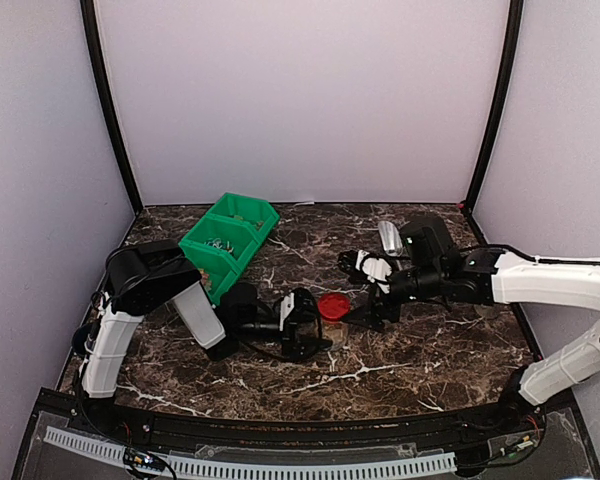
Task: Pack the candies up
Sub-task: Screw the bottle lid onto the packing bottle.
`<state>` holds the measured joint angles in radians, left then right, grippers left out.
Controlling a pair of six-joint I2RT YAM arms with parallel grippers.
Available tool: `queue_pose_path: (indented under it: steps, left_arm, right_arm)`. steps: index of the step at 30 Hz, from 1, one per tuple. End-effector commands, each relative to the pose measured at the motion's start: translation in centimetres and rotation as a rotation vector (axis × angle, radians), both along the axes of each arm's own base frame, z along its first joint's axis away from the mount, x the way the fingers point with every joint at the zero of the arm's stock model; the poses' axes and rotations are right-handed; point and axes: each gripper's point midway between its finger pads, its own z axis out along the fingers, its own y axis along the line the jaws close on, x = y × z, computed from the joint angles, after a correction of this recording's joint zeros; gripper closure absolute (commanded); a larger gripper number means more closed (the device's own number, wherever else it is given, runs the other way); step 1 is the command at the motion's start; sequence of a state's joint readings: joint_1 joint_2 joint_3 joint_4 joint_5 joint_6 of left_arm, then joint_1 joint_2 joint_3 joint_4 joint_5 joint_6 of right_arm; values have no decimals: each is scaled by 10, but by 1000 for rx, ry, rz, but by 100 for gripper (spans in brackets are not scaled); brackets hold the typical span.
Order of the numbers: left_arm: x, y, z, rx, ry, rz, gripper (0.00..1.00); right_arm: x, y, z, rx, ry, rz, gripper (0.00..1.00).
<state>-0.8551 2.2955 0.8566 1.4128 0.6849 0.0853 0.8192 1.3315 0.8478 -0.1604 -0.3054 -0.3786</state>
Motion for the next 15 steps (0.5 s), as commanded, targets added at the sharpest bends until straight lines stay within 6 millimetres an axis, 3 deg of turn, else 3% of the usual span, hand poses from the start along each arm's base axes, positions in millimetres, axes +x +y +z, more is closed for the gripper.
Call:
queue_pose_path:
  steps: [1, 12, 15]
  left_arm:
    - [-38, 12, -36, 108, 130, -163, 28]
    - [-40, 11, -38, 114, 147, -185, 28]
    - [-40, 10, -38, 114, 149, -187, 28]
  right_arm:
    - [-25, 10, 15, 105, -94, 200, 11]
    - [-28, 26, -9, 69, -22, 309, 18]
    - [-24, 29, -6, 87, -33, 305, 19]
